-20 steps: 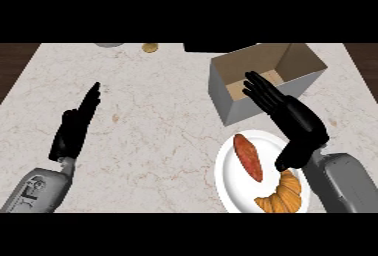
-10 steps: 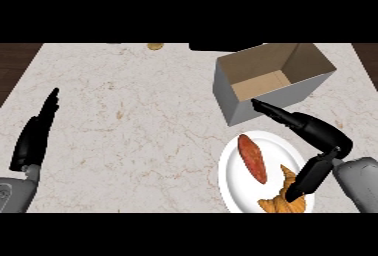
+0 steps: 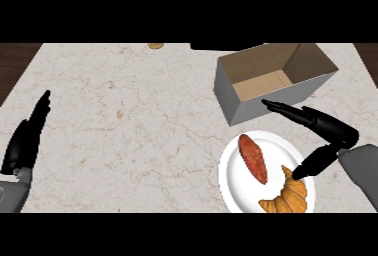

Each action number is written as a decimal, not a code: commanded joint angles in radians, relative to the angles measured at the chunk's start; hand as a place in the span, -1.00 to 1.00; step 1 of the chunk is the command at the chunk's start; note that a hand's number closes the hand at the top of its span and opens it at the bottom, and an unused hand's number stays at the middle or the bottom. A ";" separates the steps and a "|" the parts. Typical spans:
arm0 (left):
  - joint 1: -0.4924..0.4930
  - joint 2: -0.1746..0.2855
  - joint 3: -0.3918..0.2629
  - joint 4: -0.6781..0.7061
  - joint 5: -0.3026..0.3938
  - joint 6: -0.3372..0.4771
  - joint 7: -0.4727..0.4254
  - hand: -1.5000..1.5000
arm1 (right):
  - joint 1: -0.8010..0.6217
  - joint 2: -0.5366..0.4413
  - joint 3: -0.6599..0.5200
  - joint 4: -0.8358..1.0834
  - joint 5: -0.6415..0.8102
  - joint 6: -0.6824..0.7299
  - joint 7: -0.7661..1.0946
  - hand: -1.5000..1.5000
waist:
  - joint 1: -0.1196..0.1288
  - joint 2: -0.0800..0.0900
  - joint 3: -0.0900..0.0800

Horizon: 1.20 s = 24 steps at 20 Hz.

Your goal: Pick the sweet potato from the plate and place it in the cardboard box

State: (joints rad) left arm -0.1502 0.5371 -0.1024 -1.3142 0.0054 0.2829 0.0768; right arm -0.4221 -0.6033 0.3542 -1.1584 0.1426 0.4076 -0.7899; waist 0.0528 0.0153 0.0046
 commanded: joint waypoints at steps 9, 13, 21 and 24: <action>0.032 -0.005 0.026 -0.001 -0.003 -0.017 -0.019 0.00 | -0.236 -0.021 0.284 0.150 0.434 -0.077 -0.098 -1.00 | -0.021 -0.011 -0.004; 0.048 0.009 0.060 0.015 -0.005 -0.026 -0.047 0.00 | -0.330 0.048 0.319 0.280 0.510 -0.053 -0.073 -1.00 | -0.019 -0.010 -0.004; 0.052 -0.026 0.080 -0.013 -0.044 -0.043 -0.009 0.00 | -0.314 0.119 0.317 0.279 0.635 -0.050 -0.036 -1.00 | -0.044 -0.015 -0.005; -0.002 -0.068 0.075 0.062 -0.079 -0.034 -0.038 0.00 | -0.369 0.172 0.287 0.394 0.677 -0.069 -0.064 -1.00 | -0.045 -0.012 -0.005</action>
State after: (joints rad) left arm -0.1182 0.5095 -0.0294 -1.3040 -0.0435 0.2442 0.0632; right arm -0.7635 -0.4709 0.6615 -0.8440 0.7605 0.3262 -0.8017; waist 0.0120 0.0016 0.0000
